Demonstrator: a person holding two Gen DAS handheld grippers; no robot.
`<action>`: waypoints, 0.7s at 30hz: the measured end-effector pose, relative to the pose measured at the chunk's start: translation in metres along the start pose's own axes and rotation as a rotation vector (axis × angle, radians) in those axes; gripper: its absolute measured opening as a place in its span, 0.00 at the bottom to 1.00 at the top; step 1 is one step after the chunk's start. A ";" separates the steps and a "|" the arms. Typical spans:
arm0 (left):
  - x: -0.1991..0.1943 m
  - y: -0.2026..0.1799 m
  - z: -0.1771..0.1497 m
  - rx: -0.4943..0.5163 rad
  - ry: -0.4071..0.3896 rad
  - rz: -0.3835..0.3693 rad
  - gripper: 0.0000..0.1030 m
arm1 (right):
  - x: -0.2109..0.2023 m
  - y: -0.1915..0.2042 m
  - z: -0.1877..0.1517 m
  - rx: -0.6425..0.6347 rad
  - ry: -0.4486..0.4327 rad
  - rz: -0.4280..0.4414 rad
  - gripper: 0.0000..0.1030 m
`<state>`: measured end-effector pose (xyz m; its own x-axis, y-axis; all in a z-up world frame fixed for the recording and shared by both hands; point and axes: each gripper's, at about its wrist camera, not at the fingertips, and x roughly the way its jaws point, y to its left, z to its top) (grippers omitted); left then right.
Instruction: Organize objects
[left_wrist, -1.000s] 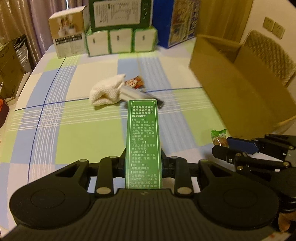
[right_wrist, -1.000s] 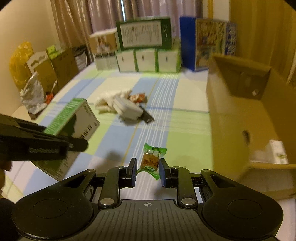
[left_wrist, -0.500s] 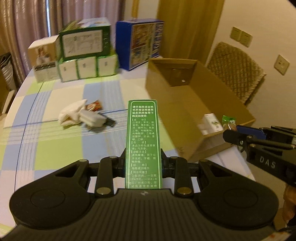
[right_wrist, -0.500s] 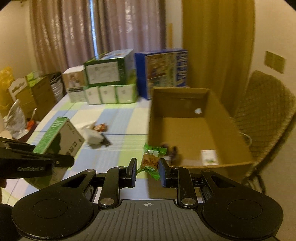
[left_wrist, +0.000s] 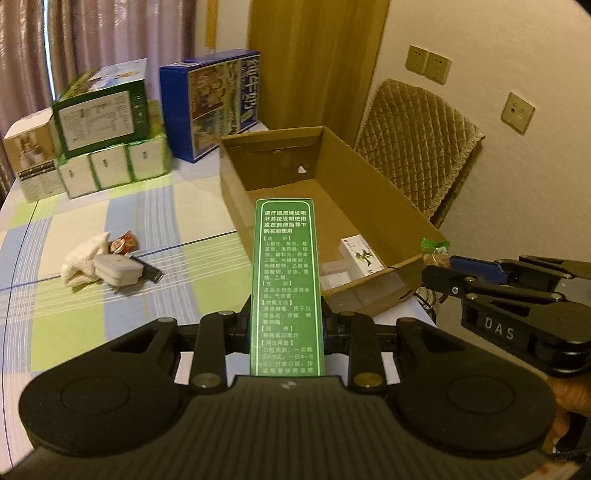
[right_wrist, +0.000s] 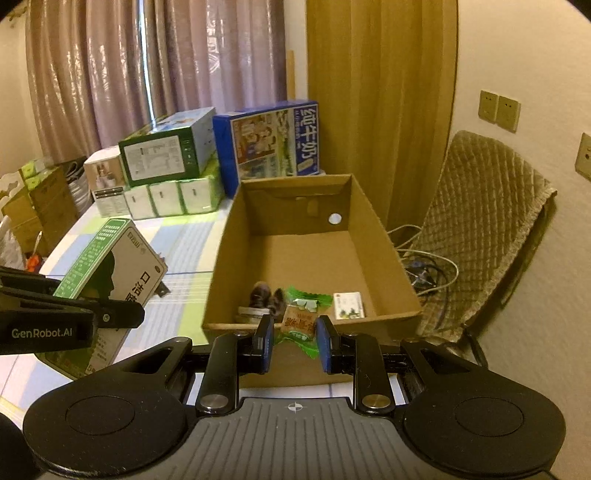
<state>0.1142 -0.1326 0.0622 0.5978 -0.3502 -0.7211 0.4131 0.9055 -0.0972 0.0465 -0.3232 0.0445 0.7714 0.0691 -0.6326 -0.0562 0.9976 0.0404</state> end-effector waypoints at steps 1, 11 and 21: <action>0.002 -0.003 0.001 0.006 0.001 0.001 0.24 | 0.000 -0.002 0.000 0.000 0.000 -0.003 0.21; 0.021 -0.021 0.025 0.034 0.011 -0.022 0.24 | 0.008 -0.025 0.014 0.016 -0.013 -0.012 0.21; 0.057 -0.028 0.066 0.047 0.016 -0.026 0.24 | 0.044 -0.052 0.051 0.014 -0.002 0.006 0.21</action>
<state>0.1822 -0.1935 0.0695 0.5754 -0.3695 -0.7297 0.4607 0.8836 -0.0841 0.1159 -0.3717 0.0540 0.7725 0.0747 -0.6306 -0.0519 0.9972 0.0545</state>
